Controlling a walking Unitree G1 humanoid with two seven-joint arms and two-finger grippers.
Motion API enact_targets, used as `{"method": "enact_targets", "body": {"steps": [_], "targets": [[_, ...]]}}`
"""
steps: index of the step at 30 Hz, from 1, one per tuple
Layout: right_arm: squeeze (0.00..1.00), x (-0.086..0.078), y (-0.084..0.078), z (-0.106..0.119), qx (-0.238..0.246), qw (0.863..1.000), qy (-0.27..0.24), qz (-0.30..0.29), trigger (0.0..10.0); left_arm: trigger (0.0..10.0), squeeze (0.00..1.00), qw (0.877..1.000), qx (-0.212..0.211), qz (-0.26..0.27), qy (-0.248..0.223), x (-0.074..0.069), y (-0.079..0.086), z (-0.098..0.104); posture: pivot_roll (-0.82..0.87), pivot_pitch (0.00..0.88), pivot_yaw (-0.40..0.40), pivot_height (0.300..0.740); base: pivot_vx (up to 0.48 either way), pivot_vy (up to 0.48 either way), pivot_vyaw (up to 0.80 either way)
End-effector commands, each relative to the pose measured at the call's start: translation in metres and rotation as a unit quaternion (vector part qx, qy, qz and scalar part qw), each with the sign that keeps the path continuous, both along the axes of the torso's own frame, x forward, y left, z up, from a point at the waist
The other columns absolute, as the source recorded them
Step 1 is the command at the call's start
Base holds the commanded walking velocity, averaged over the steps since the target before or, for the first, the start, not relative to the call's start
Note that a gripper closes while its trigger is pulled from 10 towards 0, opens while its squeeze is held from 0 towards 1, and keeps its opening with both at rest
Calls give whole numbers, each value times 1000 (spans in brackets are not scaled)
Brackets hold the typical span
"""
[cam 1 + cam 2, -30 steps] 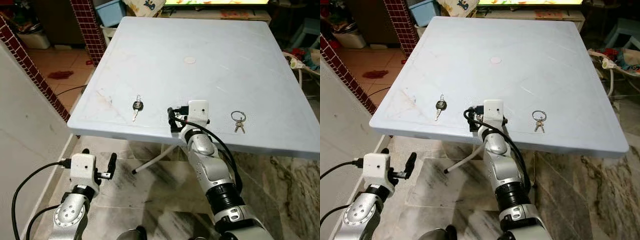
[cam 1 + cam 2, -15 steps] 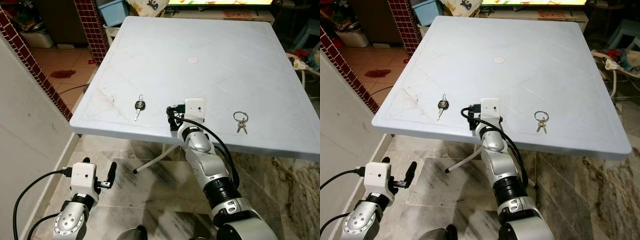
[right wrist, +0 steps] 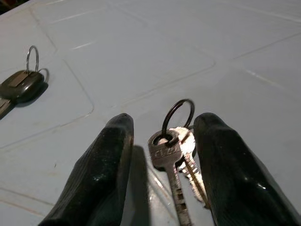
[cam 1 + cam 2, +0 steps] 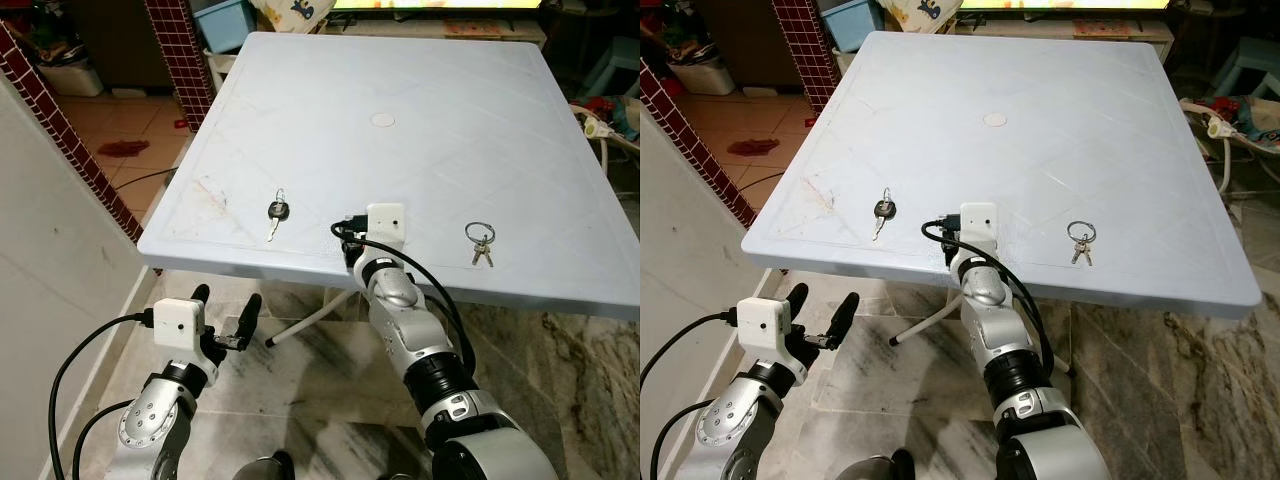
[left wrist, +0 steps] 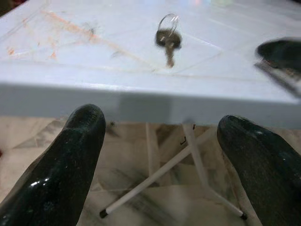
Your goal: Hang keys on a hook
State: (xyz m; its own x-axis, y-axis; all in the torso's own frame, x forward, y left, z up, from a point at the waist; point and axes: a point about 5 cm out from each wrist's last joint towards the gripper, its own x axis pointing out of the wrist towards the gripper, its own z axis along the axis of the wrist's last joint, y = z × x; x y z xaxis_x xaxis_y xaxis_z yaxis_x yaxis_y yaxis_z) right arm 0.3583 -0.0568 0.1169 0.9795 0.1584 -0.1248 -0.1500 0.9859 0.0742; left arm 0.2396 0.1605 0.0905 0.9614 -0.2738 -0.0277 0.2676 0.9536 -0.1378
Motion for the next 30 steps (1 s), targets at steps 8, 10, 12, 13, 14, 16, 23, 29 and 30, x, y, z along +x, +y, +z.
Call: {"method": "enact_targets", "body": {"steps": [8, 10, 12, 13, 14, 16, 23, 29, 30], "targets": [[0, 1, 13, 2, 18, 1000, 4, 10, 0, 10000, 0, 1000, -10, -15, -20, 7, -6, 15, 71, 147, 59, 740, 0, 0, 0], [0, 1, 13, 2, 17, 1000, 4, 10, 0, 10000, 0, 1000, -10, -16, -22, 7, -7, 17, 72, 148, 61, 740, 0, 0, 0], [0, 1, 13, 0, 16, 1000, 6, 10, 0, 10000, 0, 999, -9, -19, -24, 9, -8, 19, 72, 146, 60, 740, 0, 0, 0], [0, 1, 12, -1, 15, 1000, 7, 10, 0, 10000, 0, 999, -8, -20, -26, 9, -9, 20, 73, 145, 61, 740, 0, 0, 0], [0, 1, 12, -1, 15, 1000, 7, 10, 0, 10000, 0, 999, -8, -20, -26, 9, -9, 20, 73, 145, 61, 740, 0, 0, 0], [0, 1, 11, -4, 10, 1000, 11, 8, 0, 10000, 0, 999, -5, -24, -28, 10, -10, 21, 76, 141, 63, 740, 0, 0, 0], [0, 1, 8, -8, 0, 1000, 16, -2, 0, 10000, 0, 999, 0, -27, -29, 11, -11, 22, 83, 128, 66, 740, 0, 0, 0], [0, 0, 8, -10, 0, 1000, 17, -2, 0, 10000, 0, 999, 1, -28, -32, 13, -11, 23, 84, 121, 68, 740, 0, 0, 0], [0, -1, 8, -11, 0, 1000, 17, -2, 0, 10000, 0, 999, 2, -28, -33, 13, -12, 24, 84, 120, 67, 740, 0, 0, 0]]}}
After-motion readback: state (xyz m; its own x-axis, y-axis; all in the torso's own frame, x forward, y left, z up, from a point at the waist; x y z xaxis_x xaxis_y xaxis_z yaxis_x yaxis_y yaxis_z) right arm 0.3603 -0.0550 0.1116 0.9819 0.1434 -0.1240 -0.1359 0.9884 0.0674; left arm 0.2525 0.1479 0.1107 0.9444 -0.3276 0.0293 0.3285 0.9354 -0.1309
